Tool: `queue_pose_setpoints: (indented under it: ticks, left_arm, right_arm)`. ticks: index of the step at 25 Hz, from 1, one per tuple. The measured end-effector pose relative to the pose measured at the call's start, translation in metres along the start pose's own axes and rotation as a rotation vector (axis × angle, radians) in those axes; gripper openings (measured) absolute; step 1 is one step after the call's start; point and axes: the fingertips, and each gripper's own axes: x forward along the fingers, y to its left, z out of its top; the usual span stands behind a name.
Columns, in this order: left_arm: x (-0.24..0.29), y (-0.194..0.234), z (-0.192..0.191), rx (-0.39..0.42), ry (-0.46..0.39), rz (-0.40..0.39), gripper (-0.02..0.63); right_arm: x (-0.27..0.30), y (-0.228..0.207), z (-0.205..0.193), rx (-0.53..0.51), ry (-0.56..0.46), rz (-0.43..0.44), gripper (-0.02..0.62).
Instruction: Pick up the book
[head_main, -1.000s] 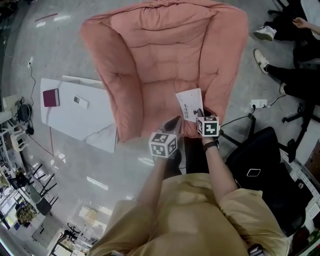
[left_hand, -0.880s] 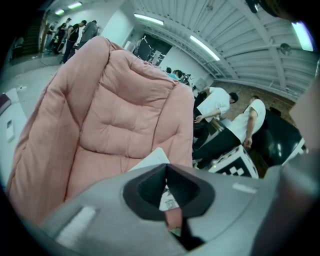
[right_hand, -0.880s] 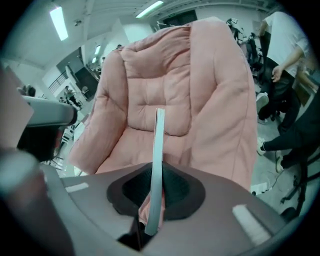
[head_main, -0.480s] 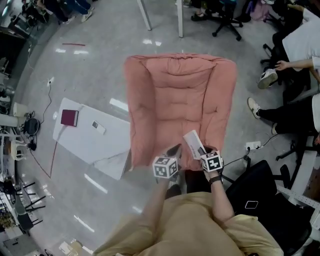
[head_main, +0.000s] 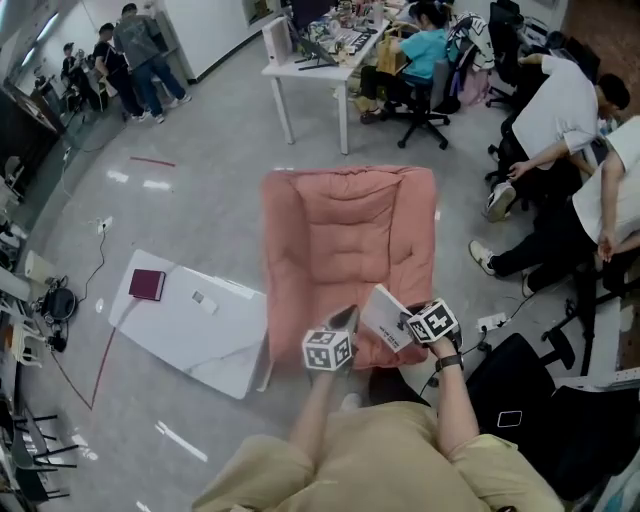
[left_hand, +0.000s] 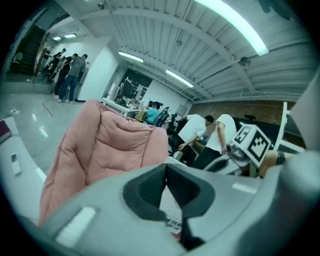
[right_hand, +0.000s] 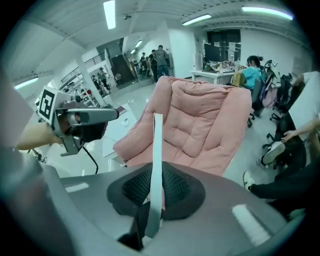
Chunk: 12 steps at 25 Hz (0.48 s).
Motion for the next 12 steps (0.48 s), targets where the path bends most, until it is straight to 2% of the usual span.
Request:
queue_pose_setpoints:
  ticks: [3,7,12]
  left_arm:
    - [-0.014,-0.02,0.004,0.047,-0.024,-0.039,0.003]
    - [-0.021,-0.045,-0.011,0.057,-0.023,-0.071,0.003]
    - [-0.024,-0.073,-0.01,0.069,-0.028,-0.079,0.003]
  right_arm:
    - [-0.027,0.012,-0.002,-0.043,0.015,-0.025,0.048]
    - [-0.046,0.015,-0.026,-0.042,0.03,-0.068,0.048]
    - [-0.068,0.013,-0.049,-0.087,0.103,-0.042,0.048]
